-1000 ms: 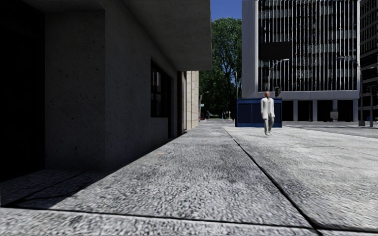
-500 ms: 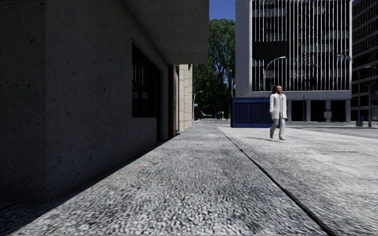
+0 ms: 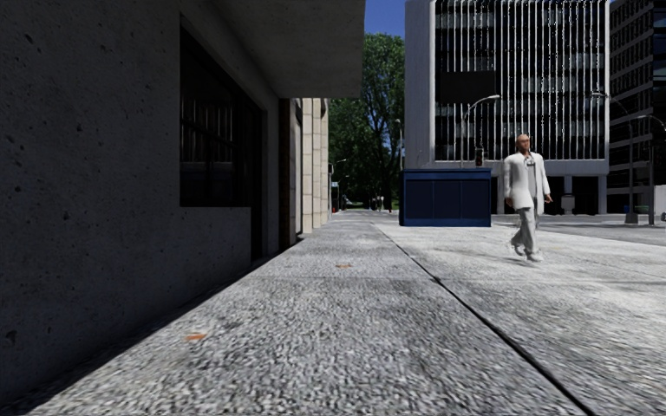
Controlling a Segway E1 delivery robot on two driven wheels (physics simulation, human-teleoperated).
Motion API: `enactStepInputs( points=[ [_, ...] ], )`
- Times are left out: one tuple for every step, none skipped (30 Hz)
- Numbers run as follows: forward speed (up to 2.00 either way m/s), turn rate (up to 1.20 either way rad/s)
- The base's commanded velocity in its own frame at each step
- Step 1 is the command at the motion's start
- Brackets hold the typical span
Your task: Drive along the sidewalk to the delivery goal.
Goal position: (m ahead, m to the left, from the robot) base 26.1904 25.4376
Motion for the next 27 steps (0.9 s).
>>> enactStepInputs(
  points=[
    [2.00,-0.22],
    [2.00,-0.22],
    [2.00,-0.22],
    [2.00,-0.22],
    [2.00,-0.22],
    [2.00,-0.22],
    [2.00,-0.22],
    [2.00,-0.22],
    [2.00,-0.22],
    [2.00,-0.22],
    [2.00,-0.22],
    [2.00,-0.22],
    [2.00,-0.22],
    [2.00,-0.22],
    [2.00,-0.23],
    [2.00,-0.23],
    [2.00,-0.23],
    [2.00,-0.23],
    [2.00,-0.23],
    [2.00,-0.23],
    [2.00,-0.23],
    [2.00,-0.23],
    [2.00,-0.23],
    [2.00,-0.23],
    [2.00,-0.23],
    [2.00,-0.23],
    [2.00,-0.23]
  ],
)
